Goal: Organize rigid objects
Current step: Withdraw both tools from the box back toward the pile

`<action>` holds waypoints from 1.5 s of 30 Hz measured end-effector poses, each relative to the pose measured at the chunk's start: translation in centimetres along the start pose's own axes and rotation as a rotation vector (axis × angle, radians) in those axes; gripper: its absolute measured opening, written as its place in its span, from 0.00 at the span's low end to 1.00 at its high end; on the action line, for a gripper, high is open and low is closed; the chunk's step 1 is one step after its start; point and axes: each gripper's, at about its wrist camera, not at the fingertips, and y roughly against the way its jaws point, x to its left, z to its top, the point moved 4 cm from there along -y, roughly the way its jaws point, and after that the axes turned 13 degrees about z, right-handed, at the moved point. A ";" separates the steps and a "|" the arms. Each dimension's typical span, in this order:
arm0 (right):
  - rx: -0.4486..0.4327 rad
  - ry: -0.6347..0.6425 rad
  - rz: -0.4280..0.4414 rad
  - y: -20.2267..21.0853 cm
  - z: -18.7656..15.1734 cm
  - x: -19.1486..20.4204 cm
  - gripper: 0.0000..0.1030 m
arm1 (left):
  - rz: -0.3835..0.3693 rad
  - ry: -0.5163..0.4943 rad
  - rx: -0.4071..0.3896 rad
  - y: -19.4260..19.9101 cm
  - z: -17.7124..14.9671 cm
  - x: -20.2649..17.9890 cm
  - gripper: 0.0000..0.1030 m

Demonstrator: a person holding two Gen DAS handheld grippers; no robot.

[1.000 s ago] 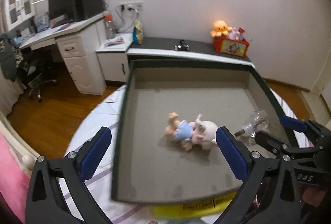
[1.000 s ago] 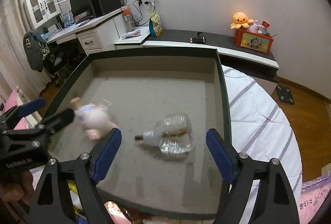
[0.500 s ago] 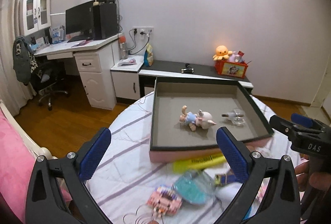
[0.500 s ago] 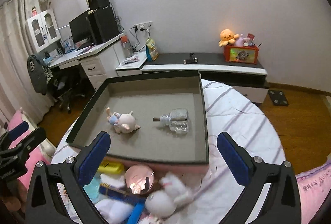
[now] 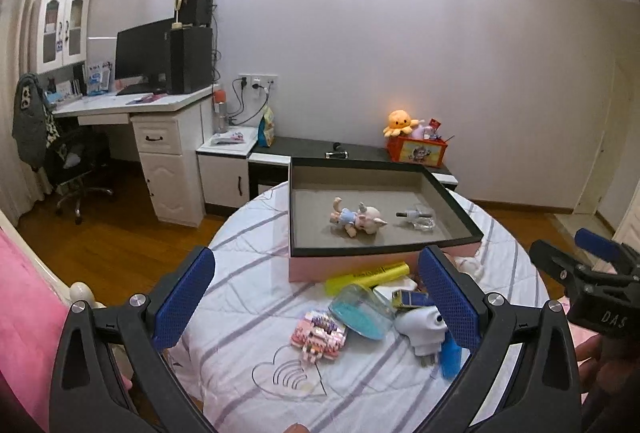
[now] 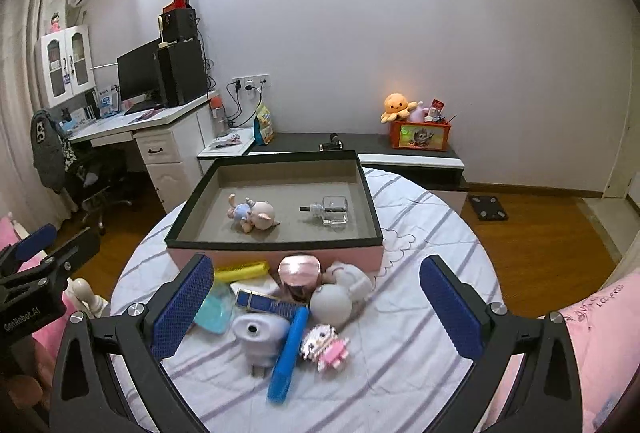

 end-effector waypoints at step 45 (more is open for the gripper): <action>0.042 -0.036 0.047 -0.2 -2.5 -4.4 1.00 | 0.120 0.045 0.110 -1.4 -5.1 0.5 1.00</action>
